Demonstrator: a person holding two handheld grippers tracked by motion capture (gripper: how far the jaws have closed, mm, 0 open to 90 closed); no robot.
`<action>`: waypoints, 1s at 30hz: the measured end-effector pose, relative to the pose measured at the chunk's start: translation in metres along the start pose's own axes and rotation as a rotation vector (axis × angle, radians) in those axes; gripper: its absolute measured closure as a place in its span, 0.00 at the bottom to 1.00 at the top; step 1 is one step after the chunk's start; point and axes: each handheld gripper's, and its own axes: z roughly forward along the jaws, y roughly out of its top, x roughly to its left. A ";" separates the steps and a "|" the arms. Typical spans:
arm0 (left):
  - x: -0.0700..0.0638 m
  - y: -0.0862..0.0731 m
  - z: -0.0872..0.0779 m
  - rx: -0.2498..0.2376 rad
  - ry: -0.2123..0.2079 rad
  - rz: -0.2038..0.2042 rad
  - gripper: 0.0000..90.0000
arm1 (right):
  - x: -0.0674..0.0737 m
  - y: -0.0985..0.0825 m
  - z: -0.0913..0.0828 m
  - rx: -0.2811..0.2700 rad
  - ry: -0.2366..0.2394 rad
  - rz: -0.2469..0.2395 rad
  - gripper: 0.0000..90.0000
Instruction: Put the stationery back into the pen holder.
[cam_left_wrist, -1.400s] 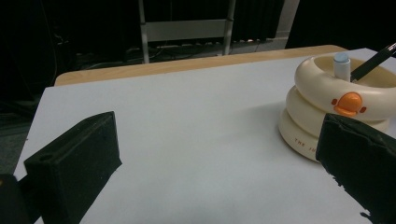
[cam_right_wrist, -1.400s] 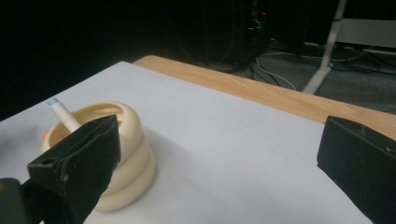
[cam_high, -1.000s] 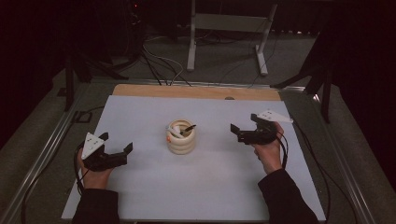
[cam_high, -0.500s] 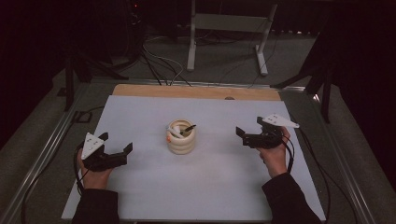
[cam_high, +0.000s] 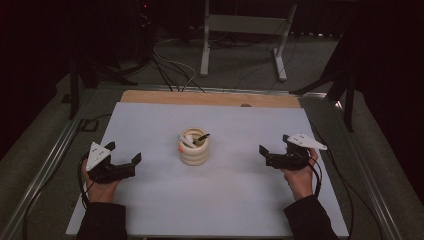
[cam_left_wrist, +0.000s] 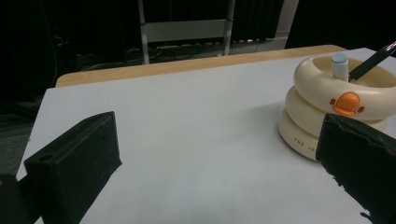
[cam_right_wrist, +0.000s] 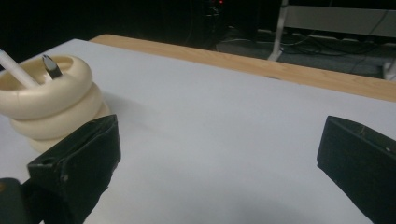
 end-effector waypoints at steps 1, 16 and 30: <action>0.000 0.000 -0.001 0.000 0.000 0.000 0.00 | 0.000 -0.004 -0.003 0.004 0.000 -0.007 0.00; -0.002 0.002 -0.004 -0.004 -0.014 0.014 0.00 | 0.009 -0.030 -0.022 0.008 -0.014 -0.065 0.00; -0.004 0.000 -0.008 -0.007 -0.022 0.018 0.00 | 0.000 -0.050 -0.045 -0.069 0.002 -0.028 0.00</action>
